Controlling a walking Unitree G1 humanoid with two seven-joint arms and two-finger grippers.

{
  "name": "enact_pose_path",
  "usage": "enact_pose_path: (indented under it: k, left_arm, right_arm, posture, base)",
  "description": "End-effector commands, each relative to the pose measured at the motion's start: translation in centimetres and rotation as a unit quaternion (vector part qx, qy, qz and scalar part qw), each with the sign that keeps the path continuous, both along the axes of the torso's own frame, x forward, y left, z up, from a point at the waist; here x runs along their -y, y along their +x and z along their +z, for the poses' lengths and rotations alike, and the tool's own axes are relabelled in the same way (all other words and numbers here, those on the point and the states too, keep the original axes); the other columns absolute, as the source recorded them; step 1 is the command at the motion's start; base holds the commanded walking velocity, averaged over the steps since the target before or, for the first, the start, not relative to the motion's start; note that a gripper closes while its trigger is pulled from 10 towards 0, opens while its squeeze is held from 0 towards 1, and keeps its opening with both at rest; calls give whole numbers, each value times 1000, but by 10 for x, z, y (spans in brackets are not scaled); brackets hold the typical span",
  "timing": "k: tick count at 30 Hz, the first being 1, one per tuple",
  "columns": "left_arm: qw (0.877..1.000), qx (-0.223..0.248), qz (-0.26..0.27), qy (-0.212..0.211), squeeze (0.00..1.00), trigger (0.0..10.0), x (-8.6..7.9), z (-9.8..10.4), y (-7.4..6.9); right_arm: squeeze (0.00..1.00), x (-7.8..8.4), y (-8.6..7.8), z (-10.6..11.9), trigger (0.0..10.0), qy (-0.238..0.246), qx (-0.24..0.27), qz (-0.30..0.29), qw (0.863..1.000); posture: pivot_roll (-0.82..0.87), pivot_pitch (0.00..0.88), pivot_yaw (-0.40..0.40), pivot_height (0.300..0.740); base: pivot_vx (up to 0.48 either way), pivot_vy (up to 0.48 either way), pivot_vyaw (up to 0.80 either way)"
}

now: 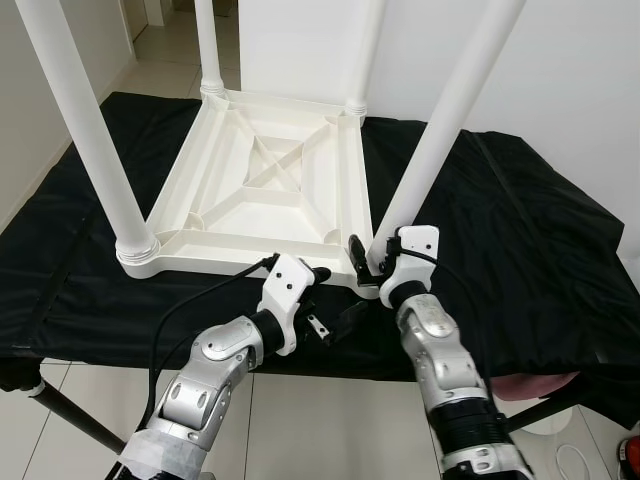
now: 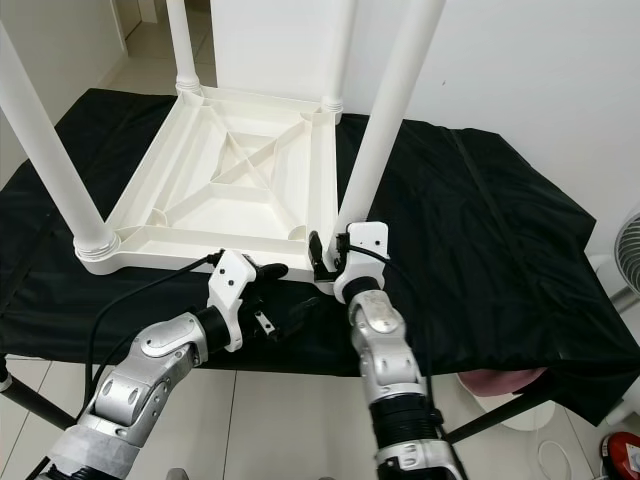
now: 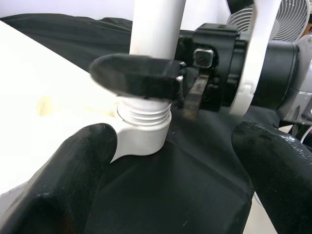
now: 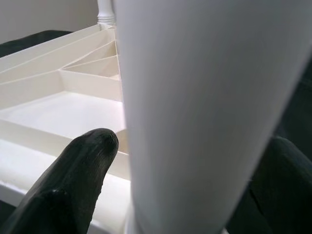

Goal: Building children table

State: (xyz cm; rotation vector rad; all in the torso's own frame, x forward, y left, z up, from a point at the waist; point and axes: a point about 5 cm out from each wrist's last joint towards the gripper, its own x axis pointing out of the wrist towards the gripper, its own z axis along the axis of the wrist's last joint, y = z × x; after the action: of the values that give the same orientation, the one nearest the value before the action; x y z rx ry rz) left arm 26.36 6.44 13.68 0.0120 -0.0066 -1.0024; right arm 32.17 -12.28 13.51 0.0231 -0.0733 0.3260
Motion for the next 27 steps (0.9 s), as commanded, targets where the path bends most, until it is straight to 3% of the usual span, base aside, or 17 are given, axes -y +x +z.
enact_pose_path:
  k: [1,4,9,18,19,21,22,23,24,27]
  left_arm:
    - [1000,-4,1,3,0,10000,1,-1,0]
    - [1000,-5,-6,7,0,10000,0,-1,-2]
    - [1000,-5,-13,14,0,10000,-1,-2,-4]
    - [1000,0,-8,17,0,10000,-4,1,-4]
    - [1000,0,-7,17,0,10000,-4,1,-4]
    - [1000,0,-7,17,0,10000,-4,1,-4]
    - [1000,0,-6,18,0,10000,-5,1,-4]
    - [1000,0,-6,18,0,10000,-5,1,-4]
    - [1000,0,-4,18,0,10000,-5,1,-5]
    - [1000,0,-1,17,0,10000,-6,1,-5]
  right_arm:
    - [0,2,2,-2,10000,-7,-1,26,1000]
    - [0,10,9,-4,10000,-45,-2,96,994]
    - [0,9,18,-5,10000,-82,-3,160,984]
    - [0,-1,32,-9,10000,-105,-27,212,971]
    - [0,-2,34,-9,6667,-97,-37,216,971]
    - [0,-2,34,-9,6667,-97,-37,216,971]
    - [0,-2,35,-11,1843,-97,-45,219,970]
    - [0,-2,35,-11,1843,-97,-45,219,970]
    - [0,-2,37,-12,0,-92,-54,224,969]
    - [0,0,37,-14,0,-88,-59,225,969]
  posture:
    - [-15,0,-93,740]
    - [-13,0,-89,740]
    - [2,0,-86,740]
    - [30,0,-90,740]
    - [38,0,-93,740]
    - [38,0,-93,740]
    - [44,0,-96,740]
    - [44,0,-96,740]
    - [50,0,-100,740]
    - [52,0,-103,740]
  base:
    - [0,0,0]
    - [0,0,0]
    - [0,0,0]
    - [0,0,0]
    - [0,0,0]
    - [0,0,0]
    - [0,0,0]
    - [0,0,0]
    - [0,0,0]
    - [0,0,0]
